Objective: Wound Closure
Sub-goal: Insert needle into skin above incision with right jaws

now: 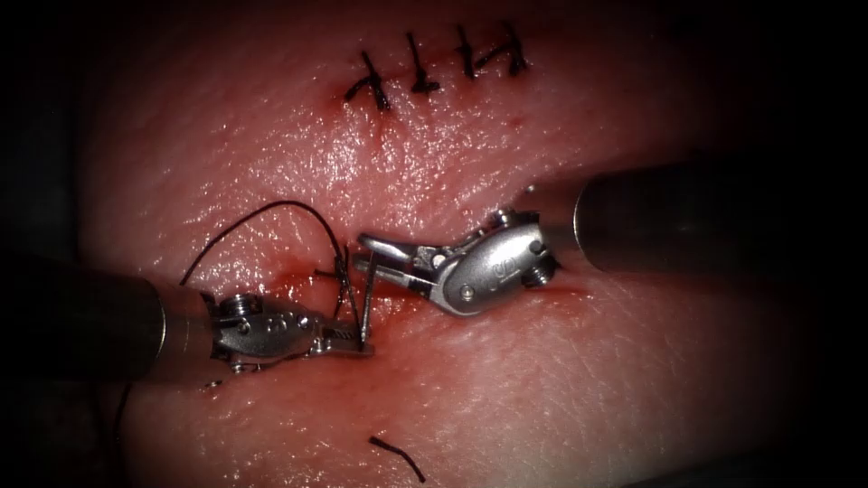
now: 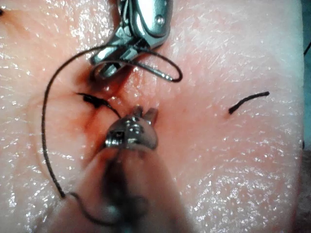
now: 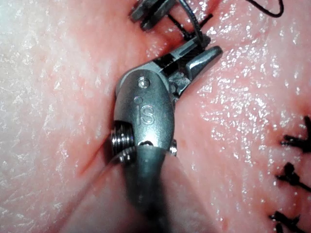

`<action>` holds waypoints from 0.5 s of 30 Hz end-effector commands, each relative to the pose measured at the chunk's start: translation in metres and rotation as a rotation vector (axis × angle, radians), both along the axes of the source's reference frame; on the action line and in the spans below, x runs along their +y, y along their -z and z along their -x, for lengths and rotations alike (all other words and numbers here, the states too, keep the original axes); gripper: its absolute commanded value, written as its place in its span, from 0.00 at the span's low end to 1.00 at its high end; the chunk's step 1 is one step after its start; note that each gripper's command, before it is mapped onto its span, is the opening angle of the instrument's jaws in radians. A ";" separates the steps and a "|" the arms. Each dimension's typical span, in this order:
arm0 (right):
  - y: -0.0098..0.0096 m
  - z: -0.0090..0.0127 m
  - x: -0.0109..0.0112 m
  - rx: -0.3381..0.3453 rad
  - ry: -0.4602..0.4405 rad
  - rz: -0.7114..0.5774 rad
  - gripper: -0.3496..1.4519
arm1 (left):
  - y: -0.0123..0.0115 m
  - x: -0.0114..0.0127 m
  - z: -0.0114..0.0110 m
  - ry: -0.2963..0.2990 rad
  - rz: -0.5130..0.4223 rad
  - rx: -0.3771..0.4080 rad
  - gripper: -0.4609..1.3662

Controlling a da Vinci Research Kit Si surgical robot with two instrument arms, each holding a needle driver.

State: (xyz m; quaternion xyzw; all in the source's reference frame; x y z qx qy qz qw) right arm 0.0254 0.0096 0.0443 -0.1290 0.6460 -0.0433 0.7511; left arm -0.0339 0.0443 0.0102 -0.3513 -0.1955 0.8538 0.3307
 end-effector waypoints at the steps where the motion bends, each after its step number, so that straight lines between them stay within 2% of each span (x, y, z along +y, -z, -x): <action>1: 0.0002 0.0000 0.0001 -0.002 -0.002 -0.002 0.00 | 0.0000 0.0000 0.0000 0.000 0.000 0.000 0.27; 7: 0.0014 -0.0005 0.0017 -0.001 -0.022 -0.027 0.00 | 0.0000 0.0000 0.0001 0.002 0.000 0.001 0.29; 15: 0.0051 -0.0018 0.0071 0.009 -0.056 -0.071 0.00 | -0.0003 0.0000 0.0002 0.004 0.005 0.004 0.28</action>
